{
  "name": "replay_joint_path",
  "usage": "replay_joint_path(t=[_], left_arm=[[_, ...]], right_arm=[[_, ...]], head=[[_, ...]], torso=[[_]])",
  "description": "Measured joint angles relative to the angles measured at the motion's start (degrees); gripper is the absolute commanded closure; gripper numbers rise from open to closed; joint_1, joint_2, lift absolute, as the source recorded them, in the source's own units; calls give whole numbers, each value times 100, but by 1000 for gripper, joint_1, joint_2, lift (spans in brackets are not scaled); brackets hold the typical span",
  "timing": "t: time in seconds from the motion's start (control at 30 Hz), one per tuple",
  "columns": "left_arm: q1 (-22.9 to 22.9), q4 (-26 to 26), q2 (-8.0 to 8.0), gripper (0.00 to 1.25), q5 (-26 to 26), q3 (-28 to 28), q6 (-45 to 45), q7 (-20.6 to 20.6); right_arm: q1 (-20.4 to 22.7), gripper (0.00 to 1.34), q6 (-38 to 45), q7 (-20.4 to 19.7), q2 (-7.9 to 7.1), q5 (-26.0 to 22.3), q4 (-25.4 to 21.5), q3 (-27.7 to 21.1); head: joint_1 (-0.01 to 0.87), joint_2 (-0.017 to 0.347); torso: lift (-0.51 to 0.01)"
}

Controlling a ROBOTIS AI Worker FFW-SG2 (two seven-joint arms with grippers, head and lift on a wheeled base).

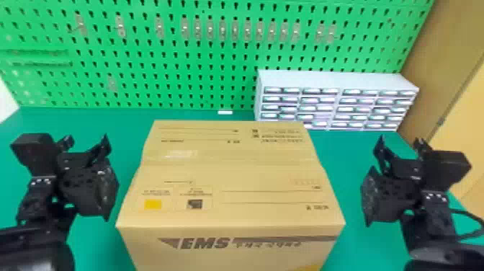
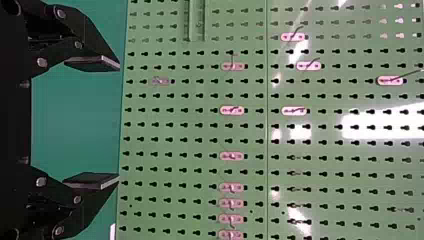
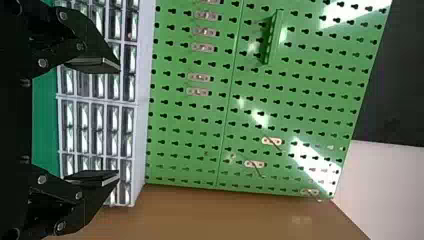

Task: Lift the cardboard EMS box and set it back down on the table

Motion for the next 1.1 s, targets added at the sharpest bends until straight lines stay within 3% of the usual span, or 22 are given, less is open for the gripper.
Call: replay_joint_path(t=[0.57, 1.1], left_arm=[[1, 9, 0, 463, 1, 0, 0, 0], [-20, 17, 0, 463, -9, -9, 5, 0]], right_arm=[[-49, 502, -22, 0, 159, 253, -2, -87], [-77, 502, -4, 0, 132, 269, -2, -67]], head=[[678, -14], [678, -14]], torso=[[-28], [-58]])
